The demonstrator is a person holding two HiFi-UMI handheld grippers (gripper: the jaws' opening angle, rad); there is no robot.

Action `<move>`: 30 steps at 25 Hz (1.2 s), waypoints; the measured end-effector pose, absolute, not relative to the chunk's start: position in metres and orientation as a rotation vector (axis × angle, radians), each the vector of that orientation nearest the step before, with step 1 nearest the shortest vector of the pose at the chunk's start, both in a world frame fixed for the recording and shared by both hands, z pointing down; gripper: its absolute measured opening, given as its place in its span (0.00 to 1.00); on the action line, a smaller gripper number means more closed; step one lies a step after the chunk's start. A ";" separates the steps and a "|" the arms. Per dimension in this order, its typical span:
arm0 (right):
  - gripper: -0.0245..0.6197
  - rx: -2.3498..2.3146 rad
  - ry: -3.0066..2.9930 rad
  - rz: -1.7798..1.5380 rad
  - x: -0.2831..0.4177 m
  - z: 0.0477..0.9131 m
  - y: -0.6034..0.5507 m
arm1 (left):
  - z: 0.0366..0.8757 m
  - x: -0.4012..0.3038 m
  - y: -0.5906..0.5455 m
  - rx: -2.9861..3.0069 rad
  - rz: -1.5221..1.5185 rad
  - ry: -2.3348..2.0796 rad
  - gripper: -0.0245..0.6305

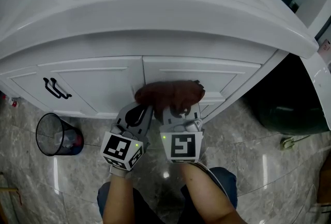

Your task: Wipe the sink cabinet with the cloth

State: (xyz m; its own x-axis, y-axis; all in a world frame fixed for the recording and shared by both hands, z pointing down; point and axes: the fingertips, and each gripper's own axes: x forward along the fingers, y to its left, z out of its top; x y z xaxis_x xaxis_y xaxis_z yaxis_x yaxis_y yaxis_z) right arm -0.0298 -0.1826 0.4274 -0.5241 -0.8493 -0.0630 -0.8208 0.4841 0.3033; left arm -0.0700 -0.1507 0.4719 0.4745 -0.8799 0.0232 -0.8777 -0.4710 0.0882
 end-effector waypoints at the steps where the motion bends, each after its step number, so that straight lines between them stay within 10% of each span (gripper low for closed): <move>1: 0.13 1.480 -2.611 -0.459 -0.029 0.432 -0.183 | 0.472 -0.071 -0.151 2.619 -0.039 -1.566 0.05; 30: 0.13 1.676 -2.521 -0.099 0.076 0.465 -0.208 | 0.486 0.003 -0.165 2.712 0.010 -1.406 0.05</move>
State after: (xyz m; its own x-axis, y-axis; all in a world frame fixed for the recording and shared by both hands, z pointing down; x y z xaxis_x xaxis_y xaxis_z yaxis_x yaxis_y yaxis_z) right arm 0.0758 -0.2077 0.4653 -0.3831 -0.9219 0.0578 -0.9145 0.3874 0.1164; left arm 0.0029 -0.1654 0.4858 0.5769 -0.8155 0.0456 -0.8161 -0.5732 0.0738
